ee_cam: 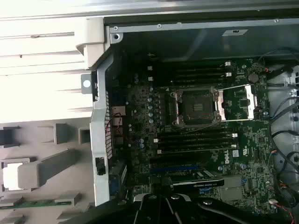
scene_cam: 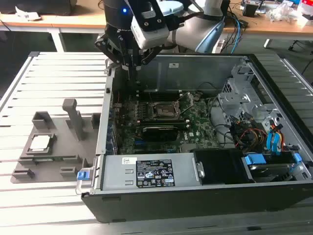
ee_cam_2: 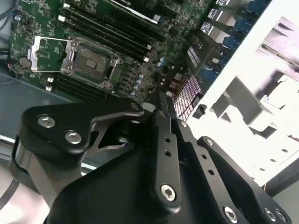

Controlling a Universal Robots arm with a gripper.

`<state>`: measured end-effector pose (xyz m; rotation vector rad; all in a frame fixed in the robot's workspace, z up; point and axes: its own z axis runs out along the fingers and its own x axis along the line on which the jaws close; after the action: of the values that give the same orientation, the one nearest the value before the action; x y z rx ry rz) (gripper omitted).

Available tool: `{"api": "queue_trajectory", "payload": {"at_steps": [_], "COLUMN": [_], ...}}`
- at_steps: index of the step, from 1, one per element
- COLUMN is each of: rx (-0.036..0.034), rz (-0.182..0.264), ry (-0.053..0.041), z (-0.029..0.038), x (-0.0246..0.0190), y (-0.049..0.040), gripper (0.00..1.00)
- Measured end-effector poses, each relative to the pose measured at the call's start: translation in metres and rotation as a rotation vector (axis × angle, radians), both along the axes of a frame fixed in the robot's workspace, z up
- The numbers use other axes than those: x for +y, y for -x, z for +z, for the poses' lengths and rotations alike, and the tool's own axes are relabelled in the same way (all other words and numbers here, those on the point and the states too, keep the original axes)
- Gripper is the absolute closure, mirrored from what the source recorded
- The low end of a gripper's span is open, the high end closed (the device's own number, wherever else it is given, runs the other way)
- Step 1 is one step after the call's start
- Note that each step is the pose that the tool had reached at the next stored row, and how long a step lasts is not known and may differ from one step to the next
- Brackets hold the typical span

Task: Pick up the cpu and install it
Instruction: 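Reach for the cpu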

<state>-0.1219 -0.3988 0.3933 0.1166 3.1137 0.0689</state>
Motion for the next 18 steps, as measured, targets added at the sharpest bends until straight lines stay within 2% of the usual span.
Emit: {"api": "queue_trajectory", "payload": {"at_steps": [1,2,5,10,13,16,18], "rx": [0.0,0.0,0.0,-0.0002,-0.0003,-0.0003,-0.0003], "rz": [0.0,0.0,0.0,0.0,0.0,0.0,0.0], "ry": [0.0001,0.0,0.0001,0.0001,0.0,0.0001,0.0001], "z": [0.0001,0.0,0.0,0.0,0.0,0.0,0.0], "x": [-0.0001,0.0,0.0,0.0,0.0,0.0,0.0], "y": [0.0027,0.0109,0.0191,0.0461,0.0569,0.0757,0.0821], "gripper": [0.89,0.89,0.89,0.89,0.89,0.89,0.89]}}
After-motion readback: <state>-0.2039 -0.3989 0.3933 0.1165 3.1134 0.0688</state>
